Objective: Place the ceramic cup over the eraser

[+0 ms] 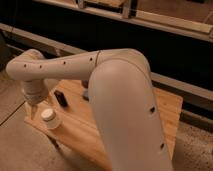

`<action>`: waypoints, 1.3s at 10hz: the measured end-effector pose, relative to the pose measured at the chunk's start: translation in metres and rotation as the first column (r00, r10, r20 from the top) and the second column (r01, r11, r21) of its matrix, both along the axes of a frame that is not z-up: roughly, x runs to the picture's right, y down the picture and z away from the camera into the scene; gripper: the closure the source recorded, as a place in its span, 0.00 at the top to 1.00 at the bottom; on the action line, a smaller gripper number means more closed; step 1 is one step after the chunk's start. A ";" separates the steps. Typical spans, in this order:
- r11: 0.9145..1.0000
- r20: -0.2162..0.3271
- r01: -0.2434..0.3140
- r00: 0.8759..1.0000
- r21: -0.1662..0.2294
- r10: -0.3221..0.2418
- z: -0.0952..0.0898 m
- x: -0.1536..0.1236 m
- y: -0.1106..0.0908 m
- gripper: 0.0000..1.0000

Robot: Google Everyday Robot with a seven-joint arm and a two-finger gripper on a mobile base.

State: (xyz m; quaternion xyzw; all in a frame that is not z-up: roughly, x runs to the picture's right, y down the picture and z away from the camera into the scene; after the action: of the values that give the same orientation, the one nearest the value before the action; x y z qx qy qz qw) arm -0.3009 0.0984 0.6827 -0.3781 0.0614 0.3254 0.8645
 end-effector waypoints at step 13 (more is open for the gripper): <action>0.998 -0.144 0.050 0.989 0.037 -0.044 0.033 0.009 0.016 0.65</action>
State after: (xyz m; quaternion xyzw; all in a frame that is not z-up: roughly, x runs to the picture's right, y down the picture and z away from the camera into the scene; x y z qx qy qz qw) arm -0.2923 0.1141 0.7156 -0.3347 0.1256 0.3323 0.8728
